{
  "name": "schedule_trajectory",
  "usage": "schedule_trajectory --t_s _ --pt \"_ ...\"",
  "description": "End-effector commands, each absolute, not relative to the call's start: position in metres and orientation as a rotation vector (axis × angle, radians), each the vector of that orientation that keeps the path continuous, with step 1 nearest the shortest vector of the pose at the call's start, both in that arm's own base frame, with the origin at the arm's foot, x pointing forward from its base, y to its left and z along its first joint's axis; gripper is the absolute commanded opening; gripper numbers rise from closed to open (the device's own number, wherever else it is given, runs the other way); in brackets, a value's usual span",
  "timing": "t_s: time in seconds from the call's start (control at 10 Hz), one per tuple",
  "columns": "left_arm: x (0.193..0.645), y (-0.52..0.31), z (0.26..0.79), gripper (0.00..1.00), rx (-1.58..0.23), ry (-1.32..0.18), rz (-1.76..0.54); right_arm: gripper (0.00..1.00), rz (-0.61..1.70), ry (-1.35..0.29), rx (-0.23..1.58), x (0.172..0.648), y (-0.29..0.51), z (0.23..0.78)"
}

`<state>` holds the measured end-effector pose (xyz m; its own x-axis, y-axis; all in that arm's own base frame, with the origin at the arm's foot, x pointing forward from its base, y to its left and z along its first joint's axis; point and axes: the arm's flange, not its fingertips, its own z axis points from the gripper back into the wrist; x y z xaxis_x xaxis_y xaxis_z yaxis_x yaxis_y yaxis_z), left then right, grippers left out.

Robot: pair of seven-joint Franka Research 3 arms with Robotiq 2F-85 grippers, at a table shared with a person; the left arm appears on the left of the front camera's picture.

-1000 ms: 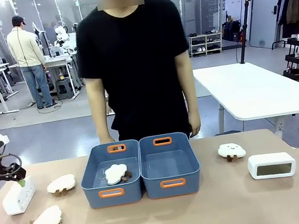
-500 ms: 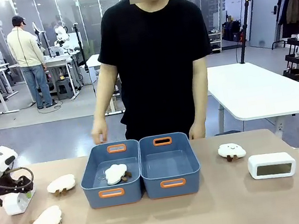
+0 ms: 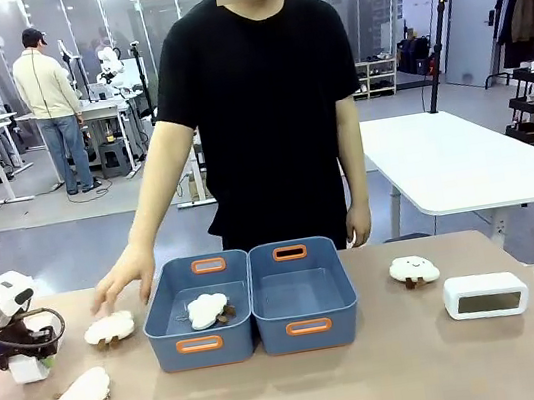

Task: Sort the digital clocks into the basket.
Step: Pick up the Digital clock from the table and place it into the empty Plastic storage basket.

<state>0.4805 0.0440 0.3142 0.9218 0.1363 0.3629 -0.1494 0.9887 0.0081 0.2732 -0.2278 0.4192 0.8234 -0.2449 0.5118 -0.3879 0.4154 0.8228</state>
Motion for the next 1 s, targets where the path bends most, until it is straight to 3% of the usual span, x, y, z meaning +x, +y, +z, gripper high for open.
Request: schedule_trajectory --t_s 0.0,0.2,0.9 --pt "0.476 0.0424 0.3129 0.14 0.044 -0.39 0.137 1.0 0.109 -0.646 1.166 0.274 -0.2284 0.4209" --pt "0.4753 0.0434 0.3154 0.0 0.045 -0.395 0.14 1.0 0.109 -0.646 1.166 0.274 -0.2284 0.4209" --pt "0.4803 0.0441 0.3147 0.0 0.036 -0.371 0.147 1.0 0.109 -0.646 1.166 0.274 -0.2284 0.4209"
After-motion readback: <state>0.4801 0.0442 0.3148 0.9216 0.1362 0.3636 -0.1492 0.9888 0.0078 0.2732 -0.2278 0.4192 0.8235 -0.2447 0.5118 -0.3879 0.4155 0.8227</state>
